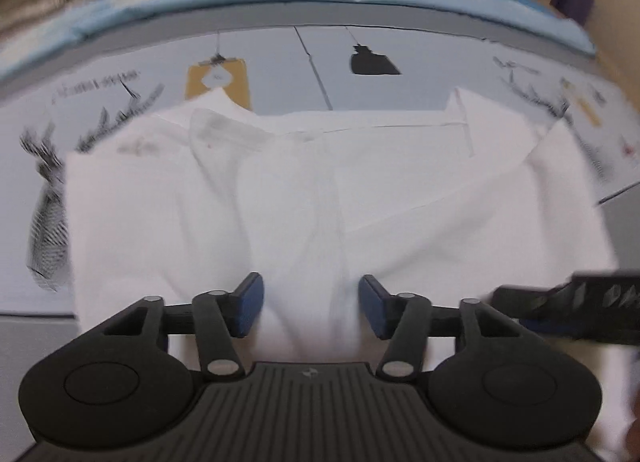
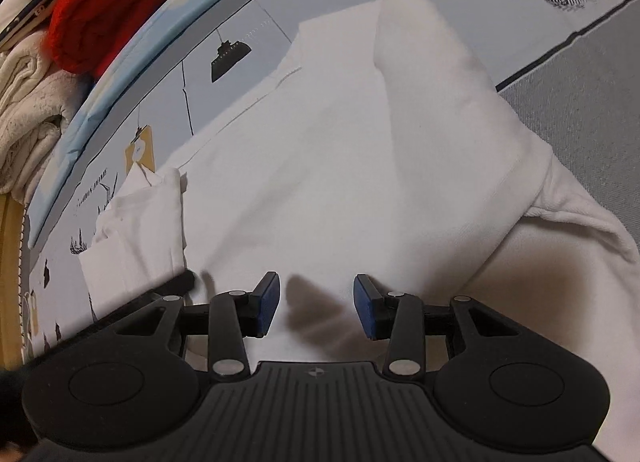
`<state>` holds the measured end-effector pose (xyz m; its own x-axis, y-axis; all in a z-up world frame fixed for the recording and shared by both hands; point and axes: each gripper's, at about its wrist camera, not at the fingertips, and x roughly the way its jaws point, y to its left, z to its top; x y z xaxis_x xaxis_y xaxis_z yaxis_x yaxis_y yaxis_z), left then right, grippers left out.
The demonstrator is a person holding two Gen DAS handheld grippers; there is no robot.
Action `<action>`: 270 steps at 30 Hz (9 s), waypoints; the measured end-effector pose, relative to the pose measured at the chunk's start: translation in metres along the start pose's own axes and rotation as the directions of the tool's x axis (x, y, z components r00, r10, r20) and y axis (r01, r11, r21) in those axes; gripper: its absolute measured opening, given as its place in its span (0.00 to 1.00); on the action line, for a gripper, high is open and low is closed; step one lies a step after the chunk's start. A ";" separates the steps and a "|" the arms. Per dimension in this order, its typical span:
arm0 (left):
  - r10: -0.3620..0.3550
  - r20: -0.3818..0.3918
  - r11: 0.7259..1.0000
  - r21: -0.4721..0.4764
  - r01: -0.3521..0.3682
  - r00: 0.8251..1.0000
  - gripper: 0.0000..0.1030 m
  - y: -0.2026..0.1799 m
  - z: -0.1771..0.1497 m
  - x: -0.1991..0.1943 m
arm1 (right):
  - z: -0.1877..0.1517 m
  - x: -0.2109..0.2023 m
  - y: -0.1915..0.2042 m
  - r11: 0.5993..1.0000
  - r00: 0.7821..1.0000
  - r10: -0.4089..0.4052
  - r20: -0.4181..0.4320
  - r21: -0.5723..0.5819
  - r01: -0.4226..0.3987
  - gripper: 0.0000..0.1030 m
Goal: Fold small clothes
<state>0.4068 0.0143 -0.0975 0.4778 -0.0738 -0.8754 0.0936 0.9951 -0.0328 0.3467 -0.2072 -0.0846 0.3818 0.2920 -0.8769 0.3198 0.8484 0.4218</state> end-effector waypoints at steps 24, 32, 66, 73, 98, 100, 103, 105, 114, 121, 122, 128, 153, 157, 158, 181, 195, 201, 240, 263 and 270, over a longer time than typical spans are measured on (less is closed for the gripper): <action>-0.037 -0.009 0.476 -0.879 0.010 0.999 0.41 0.200 -0.057 -0.039 | 0.001 0.002 -0.002 0.999 1.000 -0.024 -0.003 0.036 0.025 0.35; -0.010 -0.040 0.488 -0.872 -0.030 0.999 0.13 0.203 -0.056 -0.034 | -0.015 -0.011 -0.010 0.987 0.999 -0.044 -0.023 0.154 0.047 0.37; -0.016 0.055 0.537 -0.842 0.055 0.998 0.03 0.200 -0.056 -0.058 | 0.003 -0.038 -0.063 0.935 0.986 -0.117 0.121 0.349 0.068 0.39; -0.063 0.103 0.544 -0.830 0.121 0.993 0.03 0.196 -0.055 -0.064 | 0.014 -0.059 -0.075 0.921 0.974 -0.040 0.223 0.385 -0.051 0.01; -0.121 0.140 0.774 -0.606 0.182 0.983 0.01 0.169 -0.017 -0.047 | 0.032 -0.057 -0.060 0.962 0.970 -0.090 0.225 0.271 0.026 0.38; -0.205 0.265 0.803 -0.505 0.316 0.942 0.01 0.155 -0.003 -0.070 | 0.034 -0.055 -0.061 0.962 0.972 -0.094 0.216 0.271 0.033 0.38; -0.274 0.386 0.784 -0.440 0.437 0.881 0.01 0.148 0.003 -0.094 | 0.030 -0.061 -0.054 0.963 0.969 -0.101 0.225 0.265 0.039 0.38; -0.241 0.337 0.762 -0.514 0.393 0.910 0.01 0.158 -0.002 -0.085 | 0.029 -0.060 -0.053 0.965 0.967 -0.106 0.233 0.259 0.043 0.38; 0.049 0.149 0.795 -0.605 0.052 0.988 0.03 0.184 -0.019 -0.080 | 0.028 -0.051 -0.060 0.948 0.969 -0.150 0.195 0.307 0.085 0.38; -0.175 0.033 0.883 -0.438 0.172 0.984 0.35 0.137 -0.016 -0.044 | 0.030 -0.048 -0.056 0.953 0.967 -0.146 0.210 0.292 0.080 0.39; -0.145 -0.030 0.891 -0.438 0.118 0.989 0.36 0.135 -0.020 -0.034 | 0.030 -0.043 -0.063 0.942 0.973 -0.142 0.182 0.328 0.076 0.39; -0.102 -0.010 0.870 -0.486 0.084 0.995 0.35 0.143 -0.025 -0.040 | 0.029 -0.044 -0.065 0.939 0.973 -0.150 0.177 0.334 0.084 0.37; -0.049 -0.017 0.950 -0.309 0.041 0.999 0.14 0.151 0.007 0.001 | 0.083 0.000 -0.053 0.961 0.960 -0.209 0.186 -0.141 0.236 0.22; -0.028 0.032 0.954 -0.299 0.036 0.999 0.12 0.155 0.014 -0.006 | 0.088 0.001 -0.052 0.970 0.964 -0.174 0.203 -0.132 0.203 0.17; -0.023 0.052 0.954 -0.299 0.037 0.998 0.12 0.156 0.016 -0.008 | 0.089 0.000 -0.052 0.974 0.964 -0.161 0.212 -0.127 0.190 0.16; -0.045 0.179 0.959 -0.269 0.093 0.983 0.47 0.186 0.041 -0.034 | 0.103 -0.019 -0.012 0.959 0.881 -0.149 0.449 -0.153 0.240 0.38; 0.100 0.167 0.977 -0.201 -0.065 0.981 0.47 0.163 0.016 -0.077 | 0.082 -0.035 -0.028 0.939 0.907 -0.253 0.335 -0.142 0.315 0.54; 0.150 0.322 0.979 -0.179 -0.095 0.935 0.48 0.143 -0.012 -0.149 | 0.050 -0.123 -0.023 0.949 0.828 -0.139 0.543 -0.165 0.268 0.54; -0.156 -0.146 0.957 -0.266 0.113 0.977 0.40 0.126 -0.263 -0.173 | -0.130 -0.148 -0.162 0.943 0.955 -0.259 0.143 -0.175 0.282 0.45; -0.058 -0.054 0.977 -0.209 0.046 0.997 0.02 0.140 -0.268 -0.206 | -0.140 -0.139 -0.164 0.926 0.961 -0.266 0.071 -0.257 0.276 0.10; -0.091 -0.127 0.960 -0.273 0.053 0.988 0.09 0.151 -0.270 -0.190 | -0.138 -0.138 -0.175 0.935 0.955 -0.294 0.035 -0.197 0.295 0.14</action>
<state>0.0939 0.1967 -0.0663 0.3526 -0.1548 -0.9229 -0.1233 0.9699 -0.2099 0.1183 -0.3352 -0.0689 0.3011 0.0144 -0.9535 0.2408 0.9663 0.0906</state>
